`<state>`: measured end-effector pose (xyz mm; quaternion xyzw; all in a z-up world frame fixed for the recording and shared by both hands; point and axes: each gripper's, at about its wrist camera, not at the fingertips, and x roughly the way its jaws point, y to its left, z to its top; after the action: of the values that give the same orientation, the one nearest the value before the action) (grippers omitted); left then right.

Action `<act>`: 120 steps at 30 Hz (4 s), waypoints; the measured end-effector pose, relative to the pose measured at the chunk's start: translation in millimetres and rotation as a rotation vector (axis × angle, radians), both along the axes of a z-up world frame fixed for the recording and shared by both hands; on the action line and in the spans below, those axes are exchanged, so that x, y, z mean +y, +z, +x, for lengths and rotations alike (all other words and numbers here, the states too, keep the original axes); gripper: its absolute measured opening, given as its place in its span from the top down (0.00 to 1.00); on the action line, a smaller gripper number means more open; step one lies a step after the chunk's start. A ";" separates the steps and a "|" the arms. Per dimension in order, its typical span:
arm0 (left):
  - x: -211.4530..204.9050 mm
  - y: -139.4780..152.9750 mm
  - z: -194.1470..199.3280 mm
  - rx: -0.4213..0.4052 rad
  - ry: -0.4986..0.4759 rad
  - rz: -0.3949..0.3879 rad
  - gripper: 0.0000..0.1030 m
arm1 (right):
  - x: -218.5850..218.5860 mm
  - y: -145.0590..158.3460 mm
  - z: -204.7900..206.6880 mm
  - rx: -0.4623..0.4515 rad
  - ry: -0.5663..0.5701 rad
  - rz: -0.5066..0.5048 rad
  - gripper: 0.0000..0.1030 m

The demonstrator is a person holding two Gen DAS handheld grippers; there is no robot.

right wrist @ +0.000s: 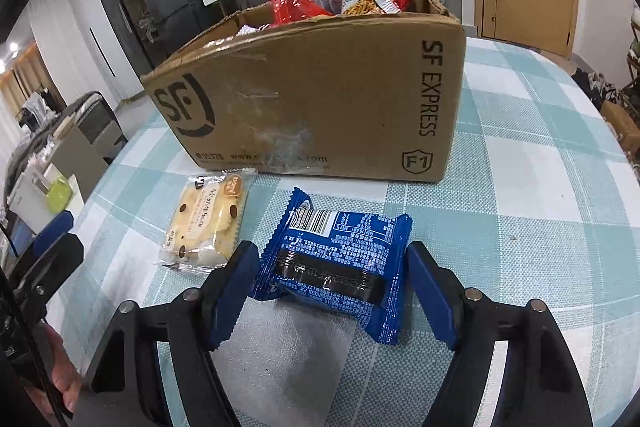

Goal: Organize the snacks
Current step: 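Grasp the blue biscuit packet with the right gripper, then lower the left gripper onto the yellow cake packet and grasp it while the right gripper holds the biscuit packet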

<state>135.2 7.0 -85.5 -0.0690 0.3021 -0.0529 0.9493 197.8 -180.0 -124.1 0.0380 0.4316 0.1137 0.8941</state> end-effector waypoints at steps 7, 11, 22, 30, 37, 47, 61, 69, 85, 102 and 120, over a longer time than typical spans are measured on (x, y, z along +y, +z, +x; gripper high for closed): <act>0.4 4.6 -8.4 -0.038 0.018 0.018 0.01 | 2.0 1.7 -4.0 -0.024 -0.027 -0.020 0.54; -1.9 7.4 -12.7 -0.062 0.015 0.036 0.01 | -4.6 8.3 -10.8 -0.070 -0.033 0.016 0.56; -12.7 12.6 -19.8 -0.101 -0.001 0.093 0.01 | -10.9 36.2 -44.3 -0.278 -0.036 0.036 0.56; -21.5 15.2 -25.7 -0.127 -0.013 0.137 0.01 | -20.6 41.1 -88.1 -0.304 -0.012 0.016 0.56; -22.4 13.8 -24.2 -0.109 -0.013 0.139 0.01 | -51.2 42.9 -116.8 -0.328 -0.029 0.031 0.56; -26.6 9.2 -15.0 -0.057 0.015 0.195 0.01 | -67.8 47.9 -129.7 -0.363 -0.053 0.089 0.56; -40.5 -22.8 33.5 0.197 -0.075 0.177 0.01 | -65.2 54.4 -141.0 -0.430 -0.037 0.090 0.55; -64.0 -39.0 79.8 0.295 -0.054 0.144 0.01 | -70.1 53.6 -140.1 -0.424 -0.052 0.116 0.55; -83.4 -36.6 127.5 0.373 -0.072 0.098 0.06 | -82.0 53.1 -140.4 -0.423 -0.075 0.189 0.55; -40.0 -23.7 103.0 0.371 -0.194 0.065 0.32 | -85.6 52.8 -141.5 -0.429 -0.091 0.199 0.55; -14.9 -5.5 42.1 0.283 -0.215 0.041 0.34 | -85.2 54.5 -144.5 -0.443 -0.096 0.187 0.55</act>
<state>177.3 -7.9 -91.0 -0.0239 0.4393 -0.1377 0.8874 53.3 -265.2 -69.6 0.1153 0.2104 0.1162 0.9638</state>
